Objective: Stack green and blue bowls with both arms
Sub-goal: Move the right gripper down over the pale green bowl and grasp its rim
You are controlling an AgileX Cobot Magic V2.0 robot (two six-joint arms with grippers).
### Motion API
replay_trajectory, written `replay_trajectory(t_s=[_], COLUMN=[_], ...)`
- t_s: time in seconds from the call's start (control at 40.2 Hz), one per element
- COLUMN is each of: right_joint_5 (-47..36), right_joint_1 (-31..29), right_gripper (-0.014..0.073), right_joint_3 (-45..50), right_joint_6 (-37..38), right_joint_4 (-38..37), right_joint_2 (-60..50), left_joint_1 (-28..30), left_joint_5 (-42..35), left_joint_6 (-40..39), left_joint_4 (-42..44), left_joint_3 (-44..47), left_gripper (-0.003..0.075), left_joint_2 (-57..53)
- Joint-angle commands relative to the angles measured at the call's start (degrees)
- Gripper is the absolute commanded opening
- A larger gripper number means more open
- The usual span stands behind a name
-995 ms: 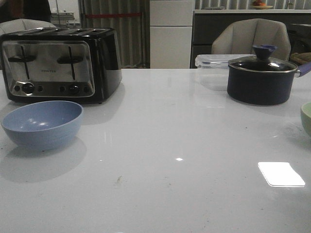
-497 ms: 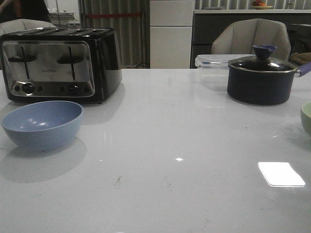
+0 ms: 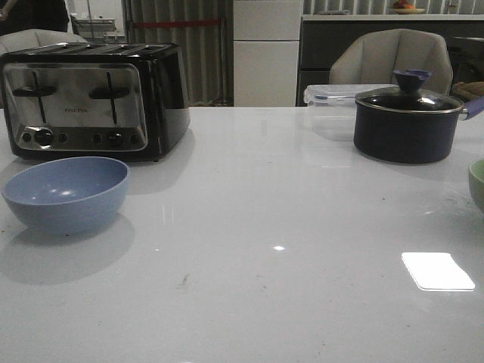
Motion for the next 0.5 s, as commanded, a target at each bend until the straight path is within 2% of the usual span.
replay_trajectory(t_s=[0.0,0.224,0.473], right_joint_5=[-2.3,-3.6,-9.1], right_joint_1=[-1.2,-1.2,-1.2], right_gripper=[0.0538,0.0538,0.0538], right_joint_3=[-4.4,-8.7,-9.3], right_joint_6=[-0.6,-0.6,-0.6], right_joint_4=[0.3,-0.9,-3.1], right_joint_2=[3.5,13.9,19.9], left_joint_1=[-0.3,-0.3,-0.3], left_joint_5=[-5.2,-5.2,-5.2], left_joint_6=[0.1,0.1,0.1], left_joint_4=[-0.2,-0.2,-0.3], left_joint_3=[-1.9,-1.9,-1.9], left_gripper=[0.0561,0.0561,0.0561], left_joint_2=[0.7,0.7,0.7])
